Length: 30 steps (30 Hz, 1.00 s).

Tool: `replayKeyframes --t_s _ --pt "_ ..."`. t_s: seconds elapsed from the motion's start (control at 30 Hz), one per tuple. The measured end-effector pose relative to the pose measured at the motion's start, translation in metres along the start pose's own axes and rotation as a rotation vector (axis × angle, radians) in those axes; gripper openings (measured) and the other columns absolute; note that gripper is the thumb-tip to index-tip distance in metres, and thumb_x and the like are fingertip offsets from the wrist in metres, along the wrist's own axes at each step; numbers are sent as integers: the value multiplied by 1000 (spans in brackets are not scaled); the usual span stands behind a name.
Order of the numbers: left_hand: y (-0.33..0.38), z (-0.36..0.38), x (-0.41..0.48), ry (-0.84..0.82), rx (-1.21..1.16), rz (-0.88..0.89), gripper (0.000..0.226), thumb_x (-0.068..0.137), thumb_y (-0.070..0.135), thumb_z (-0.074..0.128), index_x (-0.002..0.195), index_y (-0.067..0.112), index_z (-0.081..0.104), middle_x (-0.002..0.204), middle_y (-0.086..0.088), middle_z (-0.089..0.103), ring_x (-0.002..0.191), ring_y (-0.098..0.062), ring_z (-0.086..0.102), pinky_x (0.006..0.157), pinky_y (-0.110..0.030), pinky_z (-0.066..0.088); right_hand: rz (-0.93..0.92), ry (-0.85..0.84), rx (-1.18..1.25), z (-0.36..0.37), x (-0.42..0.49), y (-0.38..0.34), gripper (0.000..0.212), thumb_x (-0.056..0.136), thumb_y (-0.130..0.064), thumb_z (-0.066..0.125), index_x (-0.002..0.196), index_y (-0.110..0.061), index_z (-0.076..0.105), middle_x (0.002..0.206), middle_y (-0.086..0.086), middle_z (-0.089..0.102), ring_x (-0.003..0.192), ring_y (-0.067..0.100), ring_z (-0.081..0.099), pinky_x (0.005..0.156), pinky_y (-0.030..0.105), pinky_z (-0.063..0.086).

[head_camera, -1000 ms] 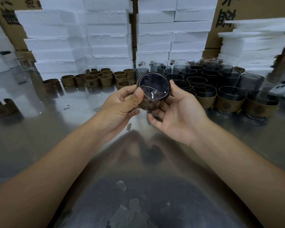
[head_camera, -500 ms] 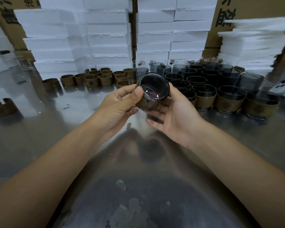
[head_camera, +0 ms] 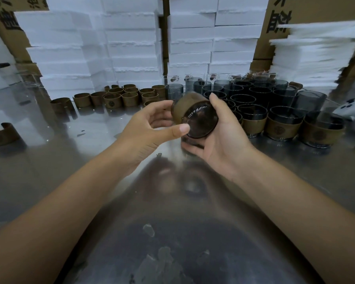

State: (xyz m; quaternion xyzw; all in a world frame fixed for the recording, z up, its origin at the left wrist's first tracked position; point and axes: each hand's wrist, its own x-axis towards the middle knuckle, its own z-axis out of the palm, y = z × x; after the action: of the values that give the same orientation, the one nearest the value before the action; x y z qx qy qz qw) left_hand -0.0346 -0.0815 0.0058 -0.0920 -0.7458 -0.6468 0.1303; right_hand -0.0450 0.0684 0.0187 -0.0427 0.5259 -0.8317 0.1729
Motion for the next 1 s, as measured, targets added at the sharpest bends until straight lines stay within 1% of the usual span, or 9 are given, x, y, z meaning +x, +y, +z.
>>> replayKeyframes --t_s 0.07,0.13,0.2,0.33,0.4,0.47,0.6,0.77,1.0 --pt "0 -1 -1 16 -12 -11 75 53 35 82 122 15 59 98 2 67 87 -6 65 78 -17 50 -79 13 -36 1 0 -1 46 94 -51 44 127 -21 57 116 5 69 107 20 65 85 35 52" --pt "0 -3 -1 -31 -41 -24 65 57 37 75 117 17 61 88 7 72 79 -4 67 73 -16 51 -147 30 -69 2 -1 -1 43 94 -50 46 126 -23 57 118 3 68 108 19 65 90 37 52" --pt "-1 -5 -1 -101 -44 -20 50 71 31 77 117 21 62 94 5 75 87 -9 70 80 -20 54 -207 60 -114 2 -1 -1 41 92 -50 50 123 -25 57 116 1 68 107 16 64 94 39 51" --pt "1 -7 -1 -218 -31 -24 39 84 34 58 122 26 60 113 2 71 109 -14 65 91 -27 48 -301 79 -186 2 -3 -1 39 90 -47 55 122 -27 58 109 -4 70 101 9 66 93 35 51" --pt "1 -7 0 -239 -73 -55 38 83 44 57 115 26 64 113 0 71 109 -16 65 93 -30 46 -341 46 -214 1 -4 0 43 89 -37 60 129 -23 53 113 -4 69 99 7 67 92 31 52" --pt "1 -7 0 -215 -117 -80 41 80 53 57 109 26 67 109 -1 72 107 -17 66 93 -31 46 -368 28 -236 2 -5 3 51 88 -25 65 135 -20 46 123 -1 65 106 10 65 98 34 49" --pt "-1 -7 1 -163 -105 -59 38 79 44 54 109 24 66 98 5 73 94 -10 66 93 -30 43 -371 25 -270 2 -3 5 58 86 -15 67 138 -17 42 128 2 62 111 14 62 103 41 46" --pt "0 -6 0 -152 -76 -37 43 78 42 56 117 25 63 103 7 70 92 -5 63 90 -28 40 -371 46 -287 1 -1 6 58 82 -20 72 133 -18 45 123 2 63 111 16 62 102 44 46" --pt "-2 -6 -1 -218 -64 -70 51 74 41 65 121 22 62 106 8 71 103 -7 64 89 -28 41 -540 199 -513 -3 1 12 49 76 -32 77 116 -30 48 118 -1 57 110 13 57 99 37 48"
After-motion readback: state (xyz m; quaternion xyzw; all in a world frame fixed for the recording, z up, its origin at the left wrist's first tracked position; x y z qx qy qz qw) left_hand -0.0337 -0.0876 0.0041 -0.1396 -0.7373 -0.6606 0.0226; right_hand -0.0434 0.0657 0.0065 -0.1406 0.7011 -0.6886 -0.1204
